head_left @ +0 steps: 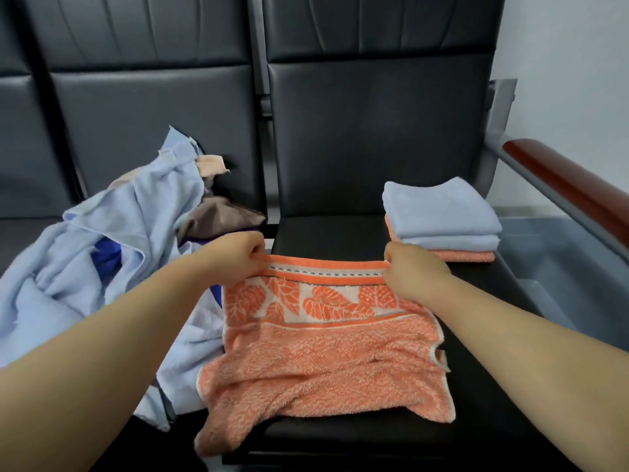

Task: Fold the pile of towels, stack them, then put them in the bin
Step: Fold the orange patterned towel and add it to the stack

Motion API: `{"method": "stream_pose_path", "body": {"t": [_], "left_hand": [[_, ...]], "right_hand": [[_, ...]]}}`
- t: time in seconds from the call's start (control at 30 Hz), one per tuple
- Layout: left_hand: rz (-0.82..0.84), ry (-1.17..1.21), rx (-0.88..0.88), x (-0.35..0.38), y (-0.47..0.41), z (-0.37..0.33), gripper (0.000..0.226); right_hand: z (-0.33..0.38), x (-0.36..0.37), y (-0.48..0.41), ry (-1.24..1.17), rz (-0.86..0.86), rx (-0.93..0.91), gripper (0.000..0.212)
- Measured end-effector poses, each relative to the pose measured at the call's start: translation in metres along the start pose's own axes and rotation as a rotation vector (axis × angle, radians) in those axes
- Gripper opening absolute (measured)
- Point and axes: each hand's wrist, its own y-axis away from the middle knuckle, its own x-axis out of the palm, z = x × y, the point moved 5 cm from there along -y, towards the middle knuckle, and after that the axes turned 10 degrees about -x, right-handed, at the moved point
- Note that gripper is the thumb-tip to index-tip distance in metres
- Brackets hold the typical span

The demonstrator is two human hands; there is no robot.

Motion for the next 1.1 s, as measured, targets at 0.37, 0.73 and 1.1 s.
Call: {"method": "stream_pose_path", "body": {"t": [0.37, 0.73, 1.1], "left_hand": [[-0.837, 0.137, -0.113, -0.177, 0.059, 0.011, 0.012], [-0.146, -0.116, -0.142, 0.027, 0.080, 0.054, 0.011], [0.012, 0.968, -0.232, 0.011, 0.107, 0.067, 0.016]], "right_hand": [[0.021, -0.189, -0.018, -0.214, -0.751, -0.055, 0.030], [-0.017, 0.004, 0.067, -0.173, 0.033, -0.087, 0.015], [-0.023, 0.002, 0.084, -0.689, 0.063, 0.217, 0.021]]}}
